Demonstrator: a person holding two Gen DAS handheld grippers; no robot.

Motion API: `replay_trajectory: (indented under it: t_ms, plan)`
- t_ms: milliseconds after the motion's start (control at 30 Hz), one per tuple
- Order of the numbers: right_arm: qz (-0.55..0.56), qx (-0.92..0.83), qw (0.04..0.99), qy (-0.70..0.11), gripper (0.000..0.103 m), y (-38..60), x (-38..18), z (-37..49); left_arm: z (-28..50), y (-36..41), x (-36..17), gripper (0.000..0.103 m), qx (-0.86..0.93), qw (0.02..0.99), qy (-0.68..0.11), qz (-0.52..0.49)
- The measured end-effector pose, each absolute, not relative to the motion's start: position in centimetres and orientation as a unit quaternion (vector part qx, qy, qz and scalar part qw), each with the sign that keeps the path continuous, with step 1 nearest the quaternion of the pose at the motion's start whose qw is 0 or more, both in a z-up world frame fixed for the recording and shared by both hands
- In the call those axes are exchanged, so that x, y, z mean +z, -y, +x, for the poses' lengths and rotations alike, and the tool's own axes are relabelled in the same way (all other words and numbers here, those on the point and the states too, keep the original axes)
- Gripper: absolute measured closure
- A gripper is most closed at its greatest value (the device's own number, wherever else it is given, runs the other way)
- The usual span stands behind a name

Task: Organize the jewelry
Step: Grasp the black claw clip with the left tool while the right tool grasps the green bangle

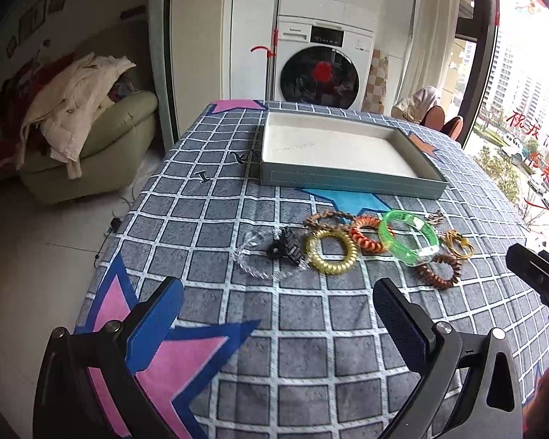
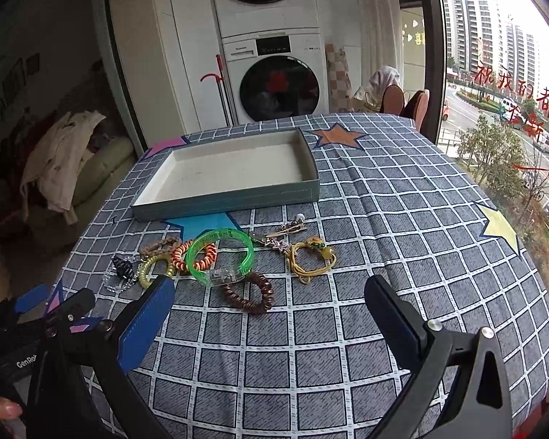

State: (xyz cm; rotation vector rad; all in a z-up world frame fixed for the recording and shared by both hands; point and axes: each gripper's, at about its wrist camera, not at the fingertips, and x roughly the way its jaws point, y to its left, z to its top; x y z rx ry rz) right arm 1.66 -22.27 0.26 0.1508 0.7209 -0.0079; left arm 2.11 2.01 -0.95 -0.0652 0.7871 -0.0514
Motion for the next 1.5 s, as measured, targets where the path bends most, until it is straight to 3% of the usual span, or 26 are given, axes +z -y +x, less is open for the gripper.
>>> replay_trajectory:
  t_ms: [400, 433, 467, 567, 633, 733, 800, 900, 967, 1033, 1500]
  plan:
    - [0.137, 0.027, 0.888, -0.438, 0.002, 23.9, -1.9, 8.8, 8.6, -3.3, -2.4, 0.0, -0.078, 0.901, -0.426, -0.029]
    - [0.138, 0.028, 0.884, -0.445, 0.006, 23.9, -2.1, 9.3, 8.9, -3.2, -2.6, 0.002, -0.081, 0.899, -0.429, -0.031]
    - [0.139, 0.029, 0.881, -0.451, 0.007, 23.9, -2.3, 9.7, 9.2, -3.1, -2.8, 0.012, -0.086, 0.896, -0.434, -0.03]
    - [0.141, 0.036, 0.871, -0.469, 0.017, 23.6, -3.1, 11.1, 9.8, -3.0, -3.2, 0.015, -0.095, 0.891, -0.444, -0.03]
    - [0.141, 0.04, 0.863, -0.484, 0.031, 23.3, -3.7, 12.0, 10.1, -2.7, -3.5, 0.022, -0.101, 0.889, -0.447, -0.026]
    - [0.138, 0.05, 0.852, -0.503, 0.047, 22.6, -4.8, 12.9, 10.3, -2.5, -3.7, 0.025, -0.11, 0.887, -0.449, -0.023]
    - [0.133, 0.055, 0.846, -0.514, 0.057, 21.9, -5.4, 13.3, 10.5, -2.3, -4.0, 0.042, -0.115, 0.884, -0.453, -0.02]
    - [0.129, 0.062, 0.839, -0.526, 0.069, 21.2, -6.2, 13.7, 10.8, -2.2, -4.5, 0.047, -0.117, 0.881, -0.459, -0.021]
    - [0.122, 0.063, 0.839, -0.526, 0.078, 20.8, -6.2, 13.7, 10.9, -2.1, -4.6, 0.061, -0.118, 0.883, -0.455, -0.016]
    - [0.104, 0.061, 0.843, -0.524, 0.091, 20.4, -6.1, 13.7, 10.8, -1.9, -4.6, 0.061, -0.123, 0.883, -0.452, -0.009]
    - [0.144, 0.077, 0.858, -0.486, 0.093, 22.2, -2.8, 13.6, 10.5, -3.1, -0.7, 0.062, -0.159, 0.893, -0.419, -0.044]
